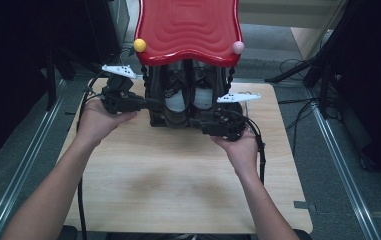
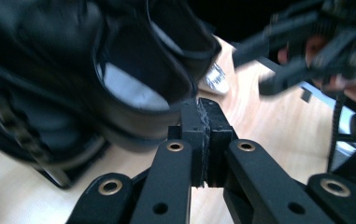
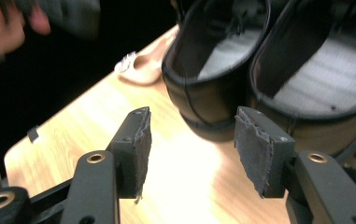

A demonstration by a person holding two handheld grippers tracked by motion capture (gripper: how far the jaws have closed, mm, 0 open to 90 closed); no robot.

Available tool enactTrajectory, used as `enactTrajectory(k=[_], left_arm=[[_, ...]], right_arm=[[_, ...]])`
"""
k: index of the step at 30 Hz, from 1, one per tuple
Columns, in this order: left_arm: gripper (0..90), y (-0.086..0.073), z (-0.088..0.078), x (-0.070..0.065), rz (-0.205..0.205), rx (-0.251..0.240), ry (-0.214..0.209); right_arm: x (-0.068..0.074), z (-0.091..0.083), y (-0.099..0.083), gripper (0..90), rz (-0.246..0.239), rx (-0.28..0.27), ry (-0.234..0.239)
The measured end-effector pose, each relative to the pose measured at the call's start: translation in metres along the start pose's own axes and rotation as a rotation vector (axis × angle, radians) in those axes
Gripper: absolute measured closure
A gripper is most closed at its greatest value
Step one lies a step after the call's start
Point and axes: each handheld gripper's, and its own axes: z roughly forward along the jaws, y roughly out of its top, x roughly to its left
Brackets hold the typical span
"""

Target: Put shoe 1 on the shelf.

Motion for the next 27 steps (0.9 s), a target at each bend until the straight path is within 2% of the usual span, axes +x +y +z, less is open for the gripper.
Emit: enactTrajectory(k=[1, 2, 3, 4, 5, 6, 8, 11, 14, 18, 23, 24, 25, 27], left_arm=[[89.9, 0.007, -0.001, 0.0, 0.011, -0.005, 0.005], [89.9, 0.007, -0.001, 0.0, 0.011, -0.005, 0.005], [89.9, 0.02, -0.001, 0.0, 0.035, -0.009, 0.033], [89.9, 0.027, -0.001, 0.0, 0.038, -0.012, 0.033], [89.9, 0.027, -0.001, 0.0, 0.038, -0.012, 0.033], [89.9, 0.041, -0.001, 0.001, 0.043, -0.01, 0.048], [89.9, 0.054, -0.001, 0.001, 0.059, -0.012, 0.055], [89.9, 0.07, -0.002, 0.004, 0.038, -0.033, 0.037], [89.9, 0.085, -0.001, 0.006, 0.038, -0.032, 0.051], [89.9, 0.105, 0.004, 0.007, 0.081, -0.032, 0.061], [89.9, 0.127, 0.013, 0.008, 0.089, -0.028, 0.073], [89.9, 0.127, 0.013, 0.008, 0.089, -0.028, 0.073], [89.9, 0.136, 0.018, 0.01, 0.085, -0.028, 0.078], [89.9, 0.142, 0.024, 0.011, 0.086, -0.024, 0.091]], right_arm=[[-0.001, 0.001, -0.002, 48.0, -0.006, 0.0, 0.004], [-0.001, 0.001, -0.002, 48.0, -0.006, 0.0, 0.004], [-0.002, 0.002, -0.005, 48.0, -0.018, 0.0, 0.01], [-0.002, 0.002, -0.007, 49.4, -0.031, 0.003, 0.005], [-0.002, 0.003, -0.008, 51.3, -0.039, 0.004, 0.008], [-0.003, 0.005, -0.009, 53.0, -0.045, 0.009, 0.015], [-0.006, 0.006, -0.009, 59.0, -0.037, 0.026, 0.026], [-0.01, 0.009, -0.01, 70.2, -0.018, 0.029, 0.028], [-0.014, 0.012, -0.013, 80.7, -0.004, 0.044, 0.048], [-0.017, 0.018, -0.014, 89.0, -0.021, 0.061, 0.052], [-0.024, 0.026, -0.014, 90.0, 0.002, 0.061, 0.061], [-0.025, 0.027, -0.014, 90.0, 0.006, 0.064, 0.053], [-0.026, 0.028, -0.014, 90.0, 0.003, 0.064, 0.043], [-0.03, 0.03, -0.014, 90.0, 0.008, 0.06, 0.013]])
